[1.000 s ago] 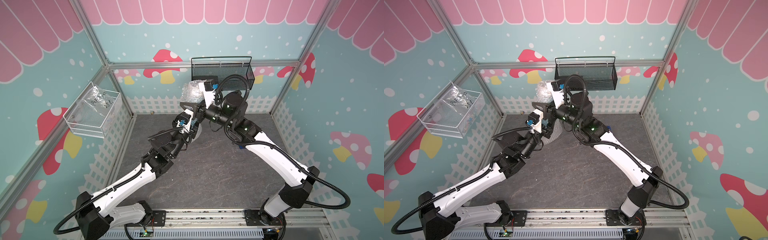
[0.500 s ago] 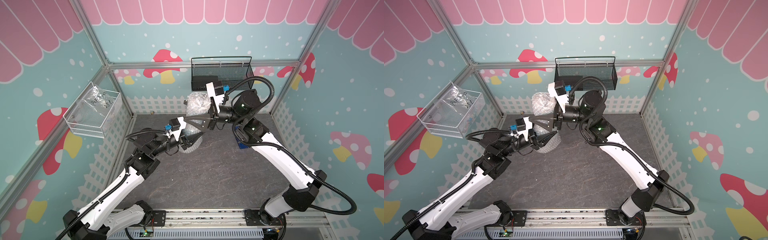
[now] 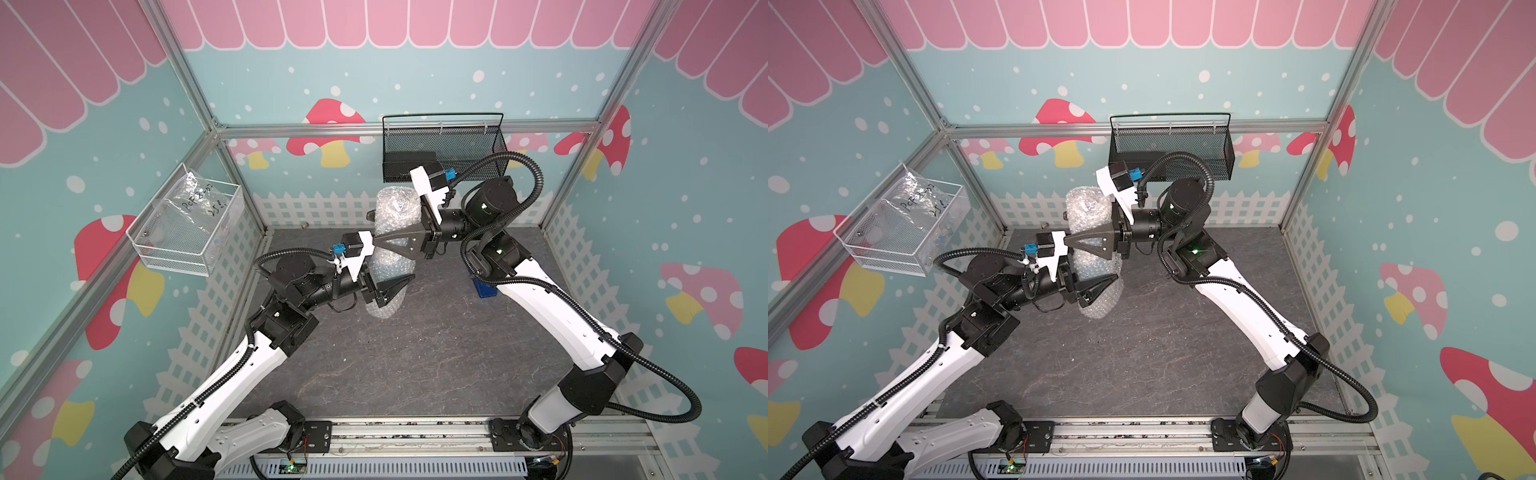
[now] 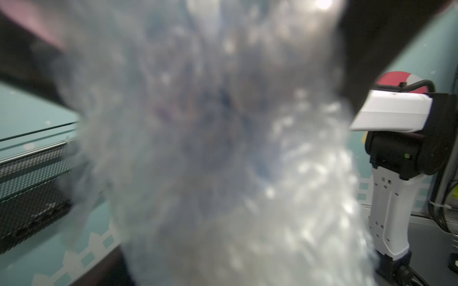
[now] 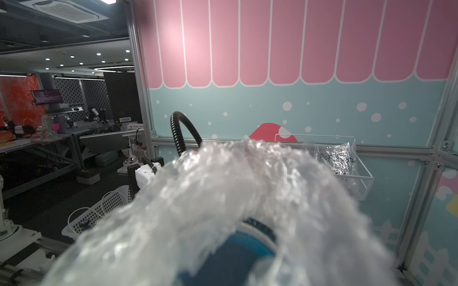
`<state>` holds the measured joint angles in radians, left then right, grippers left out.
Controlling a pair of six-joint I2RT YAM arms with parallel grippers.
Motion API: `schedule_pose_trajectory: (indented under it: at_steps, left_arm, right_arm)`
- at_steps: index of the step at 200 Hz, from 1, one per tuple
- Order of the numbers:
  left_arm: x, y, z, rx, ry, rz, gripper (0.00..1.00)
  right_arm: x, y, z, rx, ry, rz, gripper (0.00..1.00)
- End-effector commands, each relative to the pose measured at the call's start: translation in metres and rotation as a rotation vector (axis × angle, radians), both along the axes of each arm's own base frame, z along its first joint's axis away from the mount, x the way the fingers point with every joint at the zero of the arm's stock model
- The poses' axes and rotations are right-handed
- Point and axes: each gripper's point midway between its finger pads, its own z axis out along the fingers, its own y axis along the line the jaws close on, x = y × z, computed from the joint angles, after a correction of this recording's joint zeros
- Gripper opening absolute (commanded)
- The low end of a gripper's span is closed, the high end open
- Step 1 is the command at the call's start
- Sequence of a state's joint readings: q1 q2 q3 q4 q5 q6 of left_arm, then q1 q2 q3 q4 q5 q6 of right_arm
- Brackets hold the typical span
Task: Wrap wine bottles in bubble wrap
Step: Wrap the wine bottle in bubble wrap.
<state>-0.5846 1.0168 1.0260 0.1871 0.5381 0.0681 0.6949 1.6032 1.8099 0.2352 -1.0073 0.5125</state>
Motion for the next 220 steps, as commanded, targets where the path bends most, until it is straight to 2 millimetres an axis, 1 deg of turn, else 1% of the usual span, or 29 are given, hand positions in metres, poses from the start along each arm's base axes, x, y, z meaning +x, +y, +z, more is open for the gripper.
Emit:
schedule_pose_trajectory:
  at_steps: [1,15,25,36,45,82,102,118,126,140,152,157,170,190,207,214,220]
  left_arm:
    - [0.007,0.038,0.027,-0.121,-0.124,0.244,1.0]
    - [0.009,0.055,0.029,-0.16,-0.151,0.336,1.0]
    - [0.01,0.062,0.03,-0.176,-0.167,0.372,1.0]
    - [0.011,0.064,0.03,-0.175,-0.177,0.389,1.0]
    - [0.014,0.061,0.028,-0.159,-0.179,0.392,1.0]
    - [0.03,0.043,0.017,-0.094,-0.201,0.423,0.99]
    - [0.036,0.034,0.012,-0.057,-0.237,0.473,0.99]
    - [0.04,0.027,0.01,-0.042,-0.262,0.521,1.0]
    - [0.043,0.027,0.011,-0.023,-0.296,0.559,1.0]
    - [0.053,0.029,0.013,-0.016,-0.293,0.645,1.0]
    - [0.061,0.031,0.014,-0.007,-0.288,0.718,0.99]
    - [0.066,0.036,0.013,-0.002,-0.28,0.765,1.0]
    - [0.075,0.039,0.012,0.015,-0.266,0.827,1.0]
    - [0.087,0.033,0.001,0.08,-0.23,0.847,1.0]
    - [0.09,0.027,-0.004,0.097,-0.218,0.829,1.0]
    - [0.09,0.024,-0.004,0.098,-0.221,0.819,0.97]
    - [0.09,0.022,-0.005,0.104,-0.222,0.81,0.92]
  right_arm:
    - [0.037,-0.015,0.03,0.068,-0.002,-0.274,0.01]
    - [0.056,-0.02,0.028,0.074,0.027,-0.398,0.0]
    - [0.063,-0.023,0.028,0.085,0.042,-0.461,0.0]
    - [0.068,-0.022,0.027,0.092,0.056,-0.5,0.0]
    - [0.071,-0.021,0.026,0.099,0.068,-0.522,0.0]
    - [0.066,-0.017,0.036,0.144,0.104,-0.528,0.0]
    - [0.068,-0.02,0.041,0.163,0.131,-0.579,0.0]
    - [0.071,-0.019,0.039,0.163,0.149,-0.609,0.0]
    - [0.071,-0.017,0.039,0.163,0.155,-0.612,0.0]
    - [0.071,-0.015,0.037,0.161,0.167,-0.613,0.0]
    - [0.068,-0.013,0.038,0.164,0.166,-0.604,0.0]
    - [0.066,-0.012,0.039,0.166,0.165,-0.601,0.0]
    - [0.059,-0.013,0.044,0.174,0.156,-0.585,0.0]
    - [0.051,-0.015,0.051,0.191,0.147,-0.565,0.0]
    - [0.047,-0.013,0.051,0.191,0.152,-0.534,0.0]
    - [0.046,-0.011,0.051,0.19,0.155,-0.524,0.0]
    - [0.045,-0.01,0.051,0.189,0.158,-0.511,0.0]
